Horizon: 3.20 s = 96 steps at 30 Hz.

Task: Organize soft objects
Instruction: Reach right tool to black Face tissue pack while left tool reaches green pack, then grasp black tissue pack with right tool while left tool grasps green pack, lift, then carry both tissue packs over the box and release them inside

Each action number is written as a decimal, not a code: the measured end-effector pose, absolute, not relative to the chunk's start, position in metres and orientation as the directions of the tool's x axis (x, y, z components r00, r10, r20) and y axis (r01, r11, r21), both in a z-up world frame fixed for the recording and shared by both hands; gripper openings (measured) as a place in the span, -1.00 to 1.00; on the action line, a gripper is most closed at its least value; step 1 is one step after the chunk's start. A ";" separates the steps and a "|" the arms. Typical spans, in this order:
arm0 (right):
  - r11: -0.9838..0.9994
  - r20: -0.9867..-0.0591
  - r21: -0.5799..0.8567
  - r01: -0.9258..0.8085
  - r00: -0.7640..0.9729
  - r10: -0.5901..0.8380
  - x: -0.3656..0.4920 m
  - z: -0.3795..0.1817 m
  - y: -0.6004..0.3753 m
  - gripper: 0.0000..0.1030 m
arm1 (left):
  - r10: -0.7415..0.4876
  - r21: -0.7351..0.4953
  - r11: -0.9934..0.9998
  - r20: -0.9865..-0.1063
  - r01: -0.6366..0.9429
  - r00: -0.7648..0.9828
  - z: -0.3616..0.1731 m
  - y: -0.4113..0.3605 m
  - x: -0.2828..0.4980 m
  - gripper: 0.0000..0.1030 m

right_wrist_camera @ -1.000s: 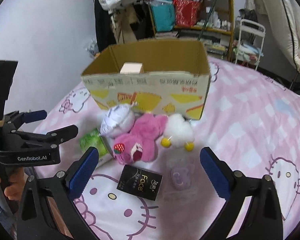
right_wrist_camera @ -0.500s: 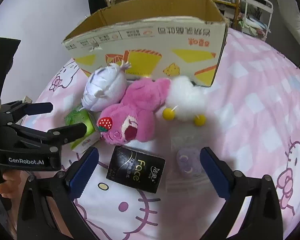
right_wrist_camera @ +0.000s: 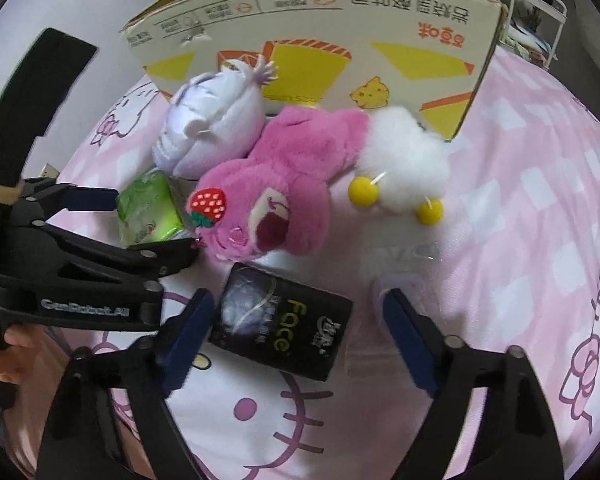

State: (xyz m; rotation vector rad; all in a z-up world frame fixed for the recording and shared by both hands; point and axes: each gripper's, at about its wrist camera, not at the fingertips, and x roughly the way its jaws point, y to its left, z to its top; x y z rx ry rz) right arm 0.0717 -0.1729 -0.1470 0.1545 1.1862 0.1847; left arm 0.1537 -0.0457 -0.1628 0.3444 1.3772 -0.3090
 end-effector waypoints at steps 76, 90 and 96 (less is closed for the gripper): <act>1.000 -0.281 0.013 -0.024 0.959 0.027 0.041 0.067 -0.243 0.33 | -0.187 0.154 0.962 -0.232 0.225 0.955 0.086 -0.029 0.068 0.66; 1.000 -0.221 0.014 -0.028 0.975 0.030 0.063 0.078 -0.251 0.33 | -0.172 0.097 0.976 -0.205 0.194 0.964 0.092 -0.029 0.103 0.66; 0.998 -0.215 0.043 -0.040 0.975 0.049 0.077 0.070 -0.258 0.33 | -0.185 0.063 0.976 -0.251 0.207 0.950 0.066 -0.025 0.120 0.66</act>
